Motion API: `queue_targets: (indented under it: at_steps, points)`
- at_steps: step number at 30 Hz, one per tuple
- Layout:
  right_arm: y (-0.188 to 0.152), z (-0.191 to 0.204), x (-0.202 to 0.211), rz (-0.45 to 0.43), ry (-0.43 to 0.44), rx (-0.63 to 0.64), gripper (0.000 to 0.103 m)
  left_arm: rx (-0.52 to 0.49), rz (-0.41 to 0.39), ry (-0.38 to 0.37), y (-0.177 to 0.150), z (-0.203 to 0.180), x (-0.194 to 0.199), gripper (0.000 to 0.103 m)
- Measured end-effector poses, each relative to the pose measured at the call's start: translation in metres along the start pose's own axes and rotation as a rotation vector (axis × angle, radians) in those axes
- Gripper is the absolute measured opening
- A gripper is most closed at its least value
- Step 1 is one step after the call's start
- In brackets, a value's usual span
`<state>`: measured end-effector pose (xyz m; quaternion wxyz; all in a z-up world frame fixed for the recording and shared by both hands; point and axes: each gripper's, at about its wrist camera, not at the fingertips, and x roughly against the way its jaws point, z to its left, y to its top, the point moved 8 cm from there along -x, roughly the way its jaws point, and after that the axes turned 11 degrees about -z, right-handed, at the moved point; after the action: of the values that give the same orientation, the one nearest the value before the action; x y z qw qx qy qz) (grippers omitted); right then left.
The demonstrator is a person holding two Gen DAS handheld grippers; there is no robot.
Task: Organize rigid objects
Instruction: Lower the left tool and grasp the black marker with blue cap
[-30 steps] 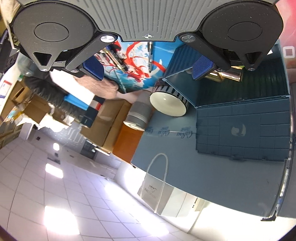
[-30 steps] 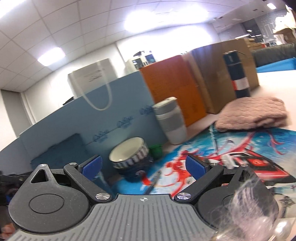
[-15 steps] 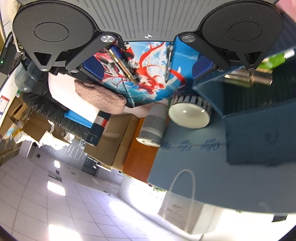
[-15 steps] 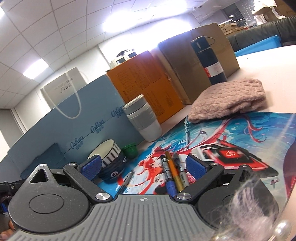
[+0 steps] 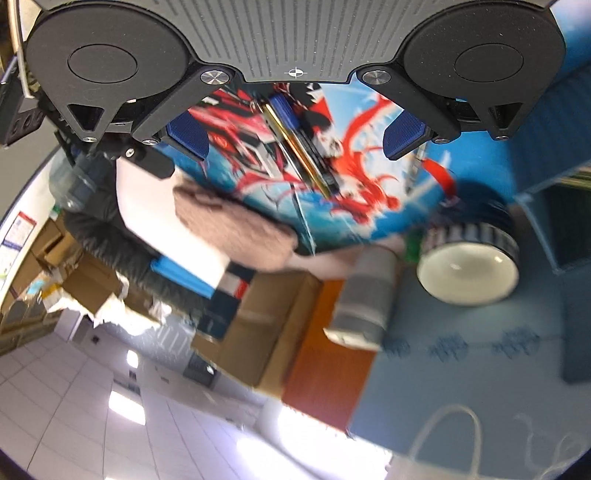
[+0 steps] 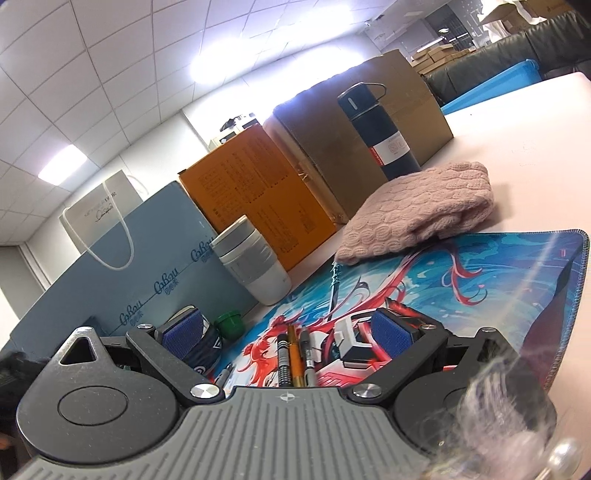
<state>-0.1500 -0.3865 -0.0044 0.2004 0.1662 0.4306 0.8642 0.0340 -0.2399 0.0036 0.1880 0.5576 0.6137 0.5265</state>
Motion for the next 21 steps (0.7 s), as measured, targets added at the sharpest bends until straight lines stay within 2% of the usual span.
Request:
queue_targets:
  at_steps: [4,11,18,21]
  points:
    - [0.001,-0.007,-0.002,-0.006,0.005,-0.004,0.098,0.029,0.040,0.004,-0.010,-0.007,-0.024,0.101]
    - [0.007,-0.017,-0.003,-0.021,0.011,-0.036,0.098,0.009,0.120,0.036,-0.030,-0.020,-0.069,0.099]
    - [0.006,-0.027,-0.005,-0.003,-0.001,-0.042,0.098,0.135,0.107,0.094,-0.024,0.009,-0.083,0.090]
    - [0.003,-0.029,-0.009,0.013,0.000,-0.048,0.098,0.111,0.131,0.096,-0.028,0.008,-0.090,0.085]
